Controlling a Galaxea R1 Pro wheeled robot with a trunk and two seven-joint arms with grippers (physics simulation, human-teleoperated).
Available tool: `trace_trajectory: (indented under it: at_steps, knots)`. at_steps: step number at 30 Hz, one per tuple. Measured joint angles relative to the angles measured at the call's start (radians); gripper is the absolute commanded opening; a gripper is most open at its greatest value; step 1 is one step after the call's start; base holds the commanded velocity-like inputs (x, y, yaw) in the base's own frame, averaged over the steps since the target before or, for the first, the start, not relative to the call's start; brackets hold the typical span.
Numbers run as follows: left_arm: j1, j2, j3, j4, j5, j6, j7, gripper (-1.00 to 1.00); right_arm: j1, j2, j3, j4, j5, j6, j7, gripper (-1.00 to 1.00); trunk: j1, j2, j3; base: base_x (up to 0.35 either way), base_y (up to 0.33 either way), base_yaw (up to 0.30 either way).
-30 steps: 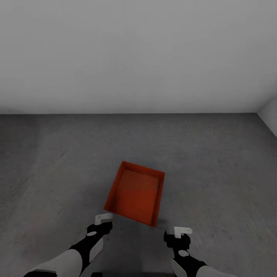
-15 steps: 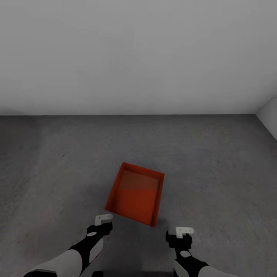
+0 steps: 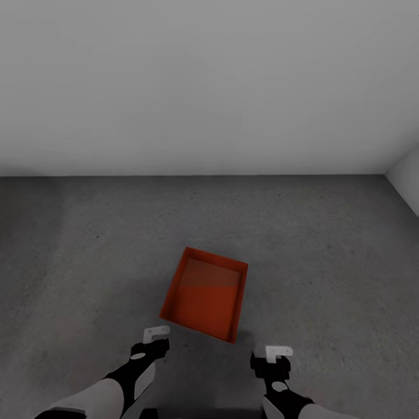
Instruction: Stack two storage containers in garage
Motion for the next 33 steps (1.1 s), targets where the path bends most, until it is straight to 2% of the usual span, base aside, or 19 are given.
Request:
trace_trajectory:
  at_steps: [4, 13, 20, 24, 33]
  knots:
    - [0.000, 0.000, 0.000, 0.018, 0.000, 0.000, 0.000, 1.00, 0.000, 0.001, -0.001, 0.040, -0.001, -0.001, -0.001, 1.00, -0.015, 0.028, 0.013, 0.000, 0.000, -0.006]
    - [0.000, 0.004, 0.000, 0.085, 0.011, -0.005, 0.001, 1.00, 0.001, 0.005, -0.001, 0.064, -0.007, 0.008, -0.001, 1.00, -0.050, 0.091, 0.050, 0.000, 0.000, -0.078]
    - [0.000, 0.006, 0.001, 0.114, 0.080, -0.006, 0.001, 1.00, 0.015, 0.005, -0.004, 0.067, -0.013, 0.008, 0.002, 1.00, -0.077, 0.140, 0.083, 0.000, 0.000, -0.075]
    - [0.002, 0.013, 0.000, 0.116, 0.113, -0.004, -0.005, 1.00, 0.062, 0.005, -0.005, 0.067, -0.014, 0.004, 0.003, 1.00, -0.092, 0.168, 0.101, 0.000, 0.000, -0.019]
    - [0.007, 0.029, 0.000, 0.117, 0.125, -0.004, -0.010, 1.00, 0.088, -0.001, -0.007, 0.073, -0.015, 0.013, 0.003, 1.00, -0.127, 0.231, 0.143, 0.000, 0.000, -0.002]
